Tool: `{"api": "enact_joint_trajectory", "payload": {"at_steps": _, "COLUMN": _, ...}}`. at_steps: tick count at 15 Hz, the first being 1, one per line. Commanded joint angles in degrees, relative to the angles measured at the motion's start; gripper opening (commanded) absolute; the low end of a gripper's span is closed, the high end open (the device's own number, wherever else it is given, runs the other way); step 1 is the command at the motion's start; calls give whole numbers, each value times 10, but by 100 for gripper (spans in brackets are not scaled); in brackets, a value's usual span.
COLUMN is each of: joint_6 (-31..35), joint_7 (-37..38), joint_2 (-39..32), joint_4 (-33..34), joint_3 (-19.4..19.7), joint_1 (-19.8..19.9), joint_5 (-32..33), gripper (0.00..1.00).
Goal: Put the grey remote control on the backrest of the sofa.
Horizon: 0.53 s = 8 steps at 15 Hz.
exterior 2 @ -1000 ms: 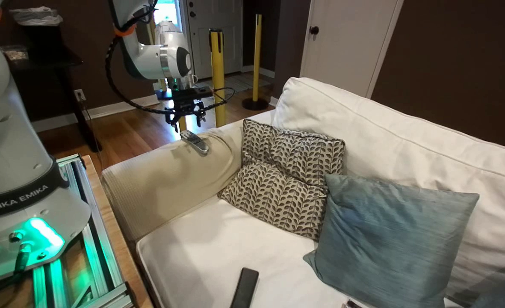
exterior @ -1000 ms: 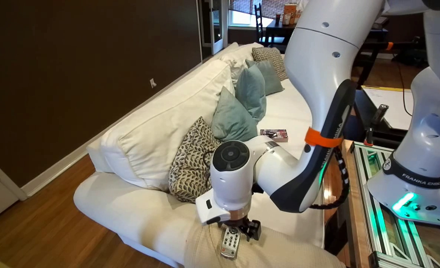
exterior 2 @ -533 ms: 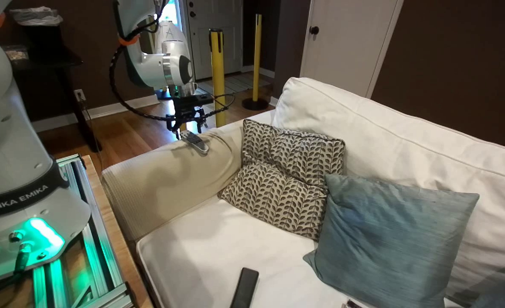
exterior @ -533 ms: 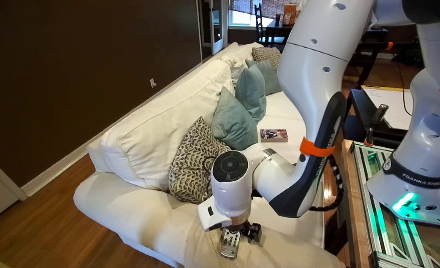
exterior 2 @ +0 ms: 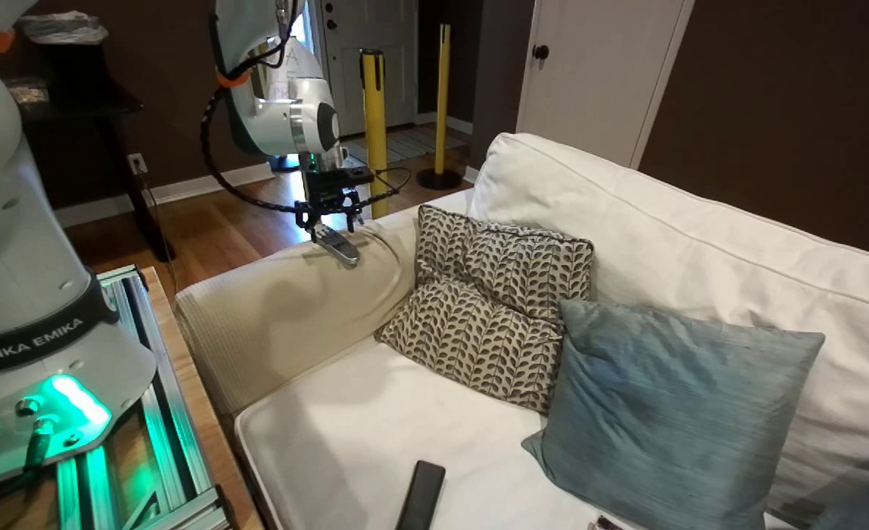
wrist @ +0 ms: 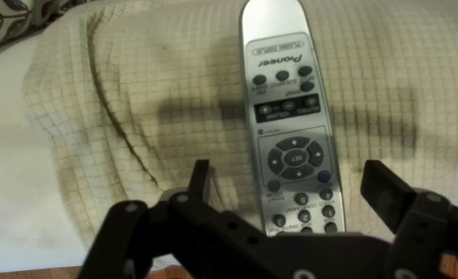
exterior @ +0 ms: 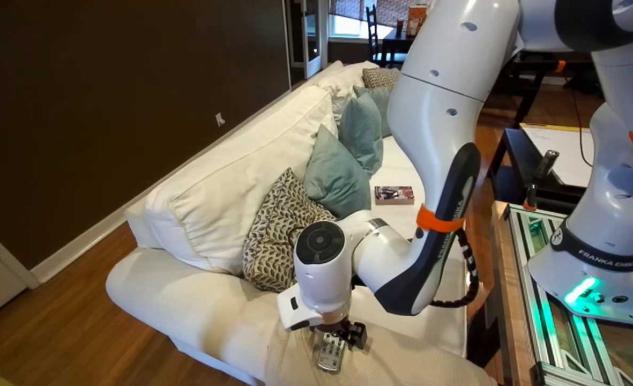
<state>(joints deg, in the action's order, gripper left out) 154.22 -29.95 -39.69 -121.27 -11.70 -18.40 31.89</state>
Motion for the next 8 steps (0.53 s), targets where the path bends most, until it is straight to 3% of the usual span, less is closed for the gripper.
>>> {"api": "enact_joint_trajectory", "payload": {"at_steps": 1, "joint_6": 10, "joint_7": 10, "joint_2": -26, "joint_4": 24, "joint_3": 6, "joint_1": -6, "joint_5": 10, "gripper": 74}}
{"api": "enact_joint_trajectory", "payload": {"at_steps": 3, "joint_6": 8, "joint_7": 9, "joint_2": -32, "joint_4": 32, "joint_3": 5, "joint_1": -6, "joint_5": 9, "gripper": 69}}
{"api": "enact_joint_trajectory", "payload": {"at_steps": 8, "joint_6": 1, "joint_7": 6, "joint_2": -38, "joint_4": 42, "joint_3": -2, "joint_1": -1, "joint_5": -1, "gripper": 31}}
